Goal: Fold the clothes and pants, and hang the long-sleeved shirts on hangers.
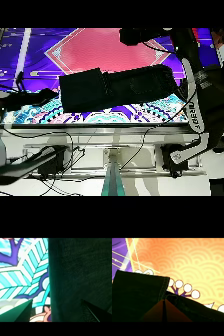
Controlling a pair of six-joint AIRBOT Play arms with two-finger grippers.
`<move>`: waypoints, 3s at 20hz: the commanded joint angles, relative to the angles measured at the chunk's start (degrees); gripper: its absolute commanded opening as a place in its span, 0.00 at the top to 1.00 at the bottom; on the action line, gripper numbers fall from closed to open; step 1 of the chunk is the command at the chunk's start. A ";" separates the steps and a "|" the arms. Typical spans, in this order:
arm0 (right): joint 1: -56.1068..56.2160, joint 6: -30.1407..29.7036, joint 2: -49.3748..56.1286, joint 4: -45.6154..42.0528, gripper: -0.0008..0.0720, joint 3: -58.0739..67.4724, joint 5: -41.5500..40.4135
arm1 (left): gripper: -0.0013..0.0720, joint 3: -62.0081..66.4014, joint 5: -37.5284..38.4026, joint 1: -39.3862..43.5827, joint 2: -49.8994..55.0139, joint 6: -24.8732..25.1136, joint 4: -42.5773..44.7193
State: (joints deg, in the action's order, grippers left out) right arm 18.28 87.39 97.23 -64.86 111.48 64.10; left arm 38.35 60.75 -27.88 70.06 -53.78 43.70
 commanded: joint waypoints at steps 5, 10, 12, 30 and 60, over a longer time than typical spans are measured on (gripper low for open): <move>-0.02 -0.13 0.09 -1.64 0.97 -3.04 -1.29 | 0.25 -1.16 -10.64 8.70 12.50 10.62 -15.47; 1.01 -0.13 0.09 -1.40 0.97 -13.16 -1.99 | 0.94 11.10 -1.90 10.29 12.24 10.49 -14.29; 3.41 -0.11 0.50 -1.16 0.97 -17.79 -4.00 | 0.94 19.10 6.93 10.32 11.98 6.14 -9.77; 27.45 1.62 9.40 -10.47 0.97 -11.50 -14.36 | 0.94 37.75 17.68 13.16 -6.67 0.15 2.16; -20.50 -15.58 0.15 22.18 0.03 -41.86 3.82 | 0.29 37.77 -6.03 48.96 17.38 0.59 -15.21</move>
State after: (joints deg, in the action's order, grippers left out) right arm -5.91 70.41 94.50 -51.20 74.15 70.52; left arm 76.07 49.60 22.37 87.39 -50.87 27.35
